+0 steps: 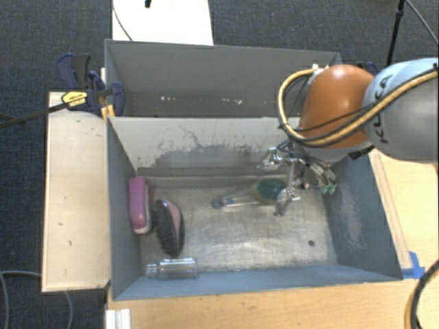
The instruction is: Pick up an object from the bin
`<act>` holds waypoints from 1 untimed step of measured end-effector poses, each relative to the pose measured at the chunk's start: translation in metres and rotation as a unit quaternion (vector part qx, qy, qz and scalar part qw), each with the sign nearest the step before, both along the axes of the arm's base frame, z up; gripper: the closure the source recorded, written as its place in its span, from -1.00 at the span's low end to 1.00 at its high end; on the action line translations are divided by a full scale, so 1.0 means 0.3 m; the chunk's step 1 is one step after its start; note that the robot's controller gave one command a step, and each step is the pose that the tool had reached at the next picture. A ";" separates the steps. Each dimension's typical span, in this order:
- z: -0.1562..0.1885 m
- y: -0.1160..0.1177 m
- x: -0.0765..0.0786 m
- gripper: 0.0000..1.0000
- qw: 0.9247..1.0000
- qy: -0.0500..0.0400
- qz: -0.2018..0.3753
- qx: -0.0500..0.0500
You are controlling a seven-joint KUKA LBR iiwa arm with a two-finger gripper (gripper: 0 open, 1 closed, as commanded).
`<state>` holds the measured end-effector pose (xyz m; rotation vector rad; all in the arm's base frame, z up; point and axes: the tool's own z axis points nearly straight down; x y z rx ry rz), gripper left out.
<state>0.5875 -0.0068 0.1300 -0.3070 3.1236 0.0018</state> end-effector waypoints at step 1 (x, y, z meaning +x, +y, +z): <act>-0.177 0.016 0.013 -1.00 0.988 0.000 0.154 0.000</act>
Offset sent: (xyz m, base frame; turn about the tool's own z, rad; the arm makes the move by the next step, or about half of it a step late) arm 0.0032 0.0041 -0.0531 -0.3106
